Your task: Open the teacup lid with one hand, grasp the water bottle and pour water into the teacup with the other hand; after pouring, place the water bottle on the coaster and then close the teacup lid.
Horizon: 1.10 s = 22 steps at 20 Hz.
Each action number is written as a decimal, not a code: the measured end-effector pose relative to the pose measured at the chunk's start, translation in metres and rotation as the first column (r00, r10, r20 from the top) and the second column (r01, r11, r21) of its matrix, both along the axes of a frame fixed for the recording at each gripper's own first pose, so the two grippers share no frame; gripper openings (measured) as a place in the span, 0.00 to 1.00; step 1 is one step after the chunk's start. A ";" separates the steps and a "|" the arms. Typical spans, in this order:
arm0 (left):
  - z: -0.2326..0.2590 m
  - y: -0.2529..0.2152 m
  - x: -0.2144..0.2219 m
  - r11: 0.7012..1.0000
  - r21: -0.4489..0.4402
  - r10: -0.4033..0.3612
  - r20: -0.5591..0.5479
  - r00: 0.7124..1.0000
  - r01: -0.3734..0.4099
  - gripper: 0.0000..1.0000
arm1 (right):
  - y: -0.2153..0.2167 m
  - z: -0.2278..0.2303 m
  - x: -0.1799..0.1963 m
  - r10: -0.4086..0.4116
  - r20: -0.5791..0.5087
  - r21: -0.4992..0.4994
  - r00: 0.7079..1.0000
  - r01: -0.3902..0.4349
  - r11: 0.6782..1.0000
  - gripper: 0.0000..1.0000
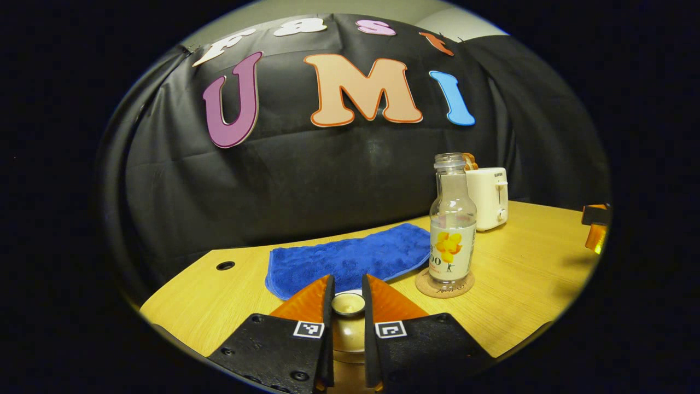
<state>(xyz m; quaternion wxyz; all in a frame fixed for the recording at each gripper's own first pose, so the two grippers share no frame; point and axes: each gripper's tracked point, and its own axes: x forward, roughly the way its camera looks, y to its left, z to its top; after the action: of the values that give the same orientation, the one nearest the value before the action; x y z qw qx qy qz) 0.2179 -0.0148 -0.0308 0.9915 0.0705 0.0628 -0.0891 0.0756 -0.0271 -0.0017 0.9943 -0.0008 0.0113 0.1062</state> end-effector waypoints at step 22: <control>0.014 0.020 -0.017 0.994 -0.064 0.095 0.077 0.993 -0.090 0.96 | -0.006 -0.001 -0.001 -0.013 0.001 0.000 1.000 0.013 1.000 0.97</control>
<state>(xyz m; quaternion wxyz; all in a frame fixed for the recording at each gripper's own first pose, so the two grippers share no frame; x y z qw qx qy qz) 0.2007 0.0055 -0.0163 0.9980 0.0410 0.0237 -0.0420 0.0748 -0.0333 -0.0025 0.9950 -0.0009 0.0110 0.0996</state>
